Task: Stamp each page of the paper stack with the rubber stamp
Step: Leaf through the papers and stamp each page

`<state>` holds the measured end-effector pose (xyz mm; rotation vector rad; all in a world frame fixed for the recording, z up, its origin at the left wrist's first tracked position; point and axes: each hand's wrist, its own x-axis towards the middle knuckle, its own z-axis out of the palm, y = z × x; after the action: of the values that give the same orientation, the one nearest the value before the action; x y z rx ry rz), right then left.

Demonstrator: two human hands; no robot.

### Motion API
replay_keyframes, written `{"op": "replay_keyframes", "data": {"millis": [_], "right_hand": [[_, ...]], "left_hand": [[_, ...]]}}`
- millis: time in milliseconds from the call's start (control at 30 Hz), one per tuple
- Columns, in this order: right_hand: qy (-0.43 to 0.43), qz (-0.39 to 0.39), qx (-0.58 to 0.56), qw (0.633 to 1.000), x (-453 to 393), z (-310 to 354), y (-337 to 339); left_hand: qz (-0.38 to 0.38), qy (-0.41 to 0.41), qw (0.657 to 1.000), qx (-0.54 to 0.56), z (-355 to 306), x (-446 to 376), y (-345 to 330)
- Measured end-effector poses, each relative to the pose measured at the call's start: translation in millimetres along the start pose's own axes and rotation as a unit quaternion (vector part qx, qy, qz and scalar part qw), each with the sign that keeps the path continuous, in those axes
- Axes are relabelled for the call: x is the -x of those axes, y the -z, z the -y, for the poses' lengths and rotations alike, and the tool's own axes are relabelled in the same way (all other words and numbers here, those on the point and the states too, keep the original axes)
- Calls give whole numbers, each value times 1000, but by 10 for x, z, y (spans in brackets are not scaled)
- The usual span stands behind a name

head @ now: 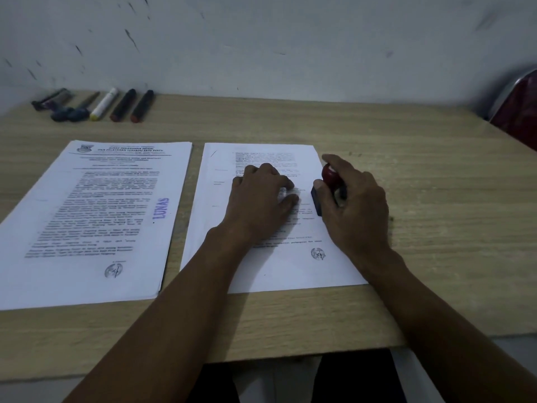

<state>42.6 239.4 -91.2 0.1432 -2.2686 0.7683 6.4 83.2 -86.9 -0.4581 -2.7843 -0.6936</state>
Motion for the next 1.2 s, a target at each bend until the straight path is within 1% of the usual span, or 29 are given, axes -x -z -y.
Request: {"op": "replay_keyframes", "data": {"millis": [100, 167, 267, 333, 467, 567, 767, 933, 1200], "right_hand": [[-15, -36, -61, 997, -9, -40, 26], [-55, -79, -100, 990, -45, -77, 71], [-122, -150, -153, 969, -155, -179, 196], [-146, -164, -167, 961, -209, -260, 268], [-155, -146, -158, 964, -277, -346, 303], [-142, -106, -131, 975, -333, -365, 253], [-140, -54, -58, 987, -364, -376, 117], [-130, -32, -37, 990, -373, -340, 92], [-151, -2, -57, 987, -318, -301, 121]], "left_hand": [[4, 4, 1000, 3, -14, 11, 1], [7, 6, 1000, 8, -16, 16, -5], [5, 6, 1000, 13, -8, 17, 5], [1, 6, 1000, 22, 10, 19, 18], [-39, 0, 998, 42, 45, 20, 38], [-63, -1, 996, 64, 53, 23, 47], [-73, 3, 994, 75, 72, 31, 69], [-69, 5, 994, 79, 64, 26, 96], [-76, 27, 994, 78, 46, 56, 155]]}}
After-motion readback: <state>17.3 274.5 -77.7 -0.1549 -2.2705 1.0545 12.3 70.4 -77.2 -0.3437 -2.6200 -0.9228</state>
